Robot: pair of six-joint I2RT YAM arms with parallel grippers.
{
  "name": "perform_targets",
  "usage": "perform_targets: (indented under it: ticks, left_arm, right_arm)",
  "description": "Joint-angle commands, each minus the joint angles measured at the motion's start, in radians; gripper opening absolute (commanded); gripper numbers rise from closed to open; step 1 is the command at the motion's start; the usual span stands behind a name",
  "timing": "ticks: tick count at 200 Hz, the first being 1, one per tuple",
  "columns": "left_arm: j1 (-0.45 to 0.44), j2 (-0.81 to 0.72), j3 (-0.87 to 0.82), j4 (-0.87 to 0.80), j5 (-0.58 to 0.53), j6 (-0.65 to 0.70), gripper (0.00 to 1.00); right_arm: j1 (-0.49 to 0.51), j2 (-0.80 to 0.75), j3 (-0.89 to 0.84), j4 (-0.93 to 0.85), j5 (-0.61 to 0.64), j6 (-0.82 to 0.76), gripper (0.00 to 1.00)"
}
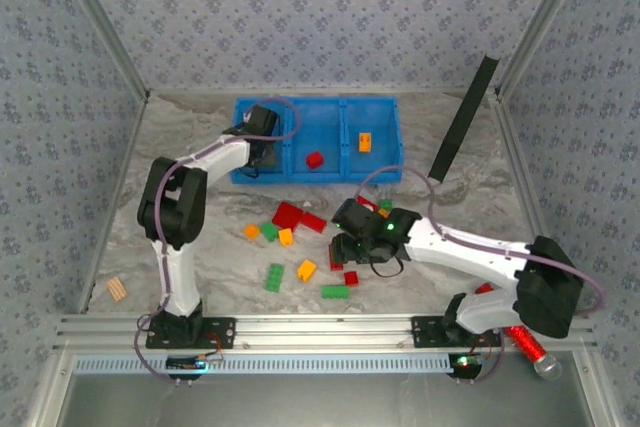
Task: Sort the legos into containers by color
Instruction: Place the lego in the container, then pick up the lego from the bottom-center of the table.
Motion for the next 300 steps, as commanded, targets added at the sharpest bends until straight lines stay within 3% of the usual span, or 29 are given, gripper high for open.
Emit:
perform_targets:
  ticks: [1, 27, 72, 109, 161, 218, 253, 282, 300]
  left_arm:
    - [0.0, 0.046, 0.024, 0.024, 0.008, -0.031, 0.2]
    - [0.002, 0.064, 0.015, 0.028, 0.031, -0.05, 0.26]
    - [0.002, 0.022, -0.003, 0.049, 0.027, -0.048, 0.55]
    - [0.002, -0.048, -0.016, 0.051, 0.022, -0.036, 0.68]
    - [0.002, -0.181, -0.035, 0.046, 0.0, -0.023, 0.71]
    - [0.002, -0.398, -0.077, -0.016, 0.017, -0.008, 0.73]
    - [-0.004, -0.601, -0.197, -0.1, 0.038, -0.044, 0.73]
    - [-0.027, -0.798, -0.328, -0.2, 0.052, -0.075, 0.74]
    - [-0.058, -0.915, -0.412, -0.263, 0.057, -0.078, 0.74]
  right_arm:
    - [-0.009, 0.064, 0.063, 0.01, -0.019, -0.033, 0.69]
    - [-0.019, 0.129, 0.104, 0.002, -0.031, -0.076, 0.69]
    - [-0.027, 0.207, 0.135, 0.016, -0.041, -0.125, 0.69]
    - [-0.024, 0.271, 0.158, 0.041, -0.058, -0.153, 0.69]
    - [-0.015, 0.334, 0.164, 0.049, -0.047, -0.16, 0.68]
    - [-0.008, 0.412, 0.184, 0.053, -0.018, -0.183, 0.48]
    - [-0.03, 0.431, 0.2, 0.065, -0.031, -0.266, 0.3]
    - [-0.068, 0.404, 0.285, -0.016, -0.035, -0.365, 0.29]
    - [-0.115, 0.412, 0.433, -0.086, 0.004, -0.451, 0.29]
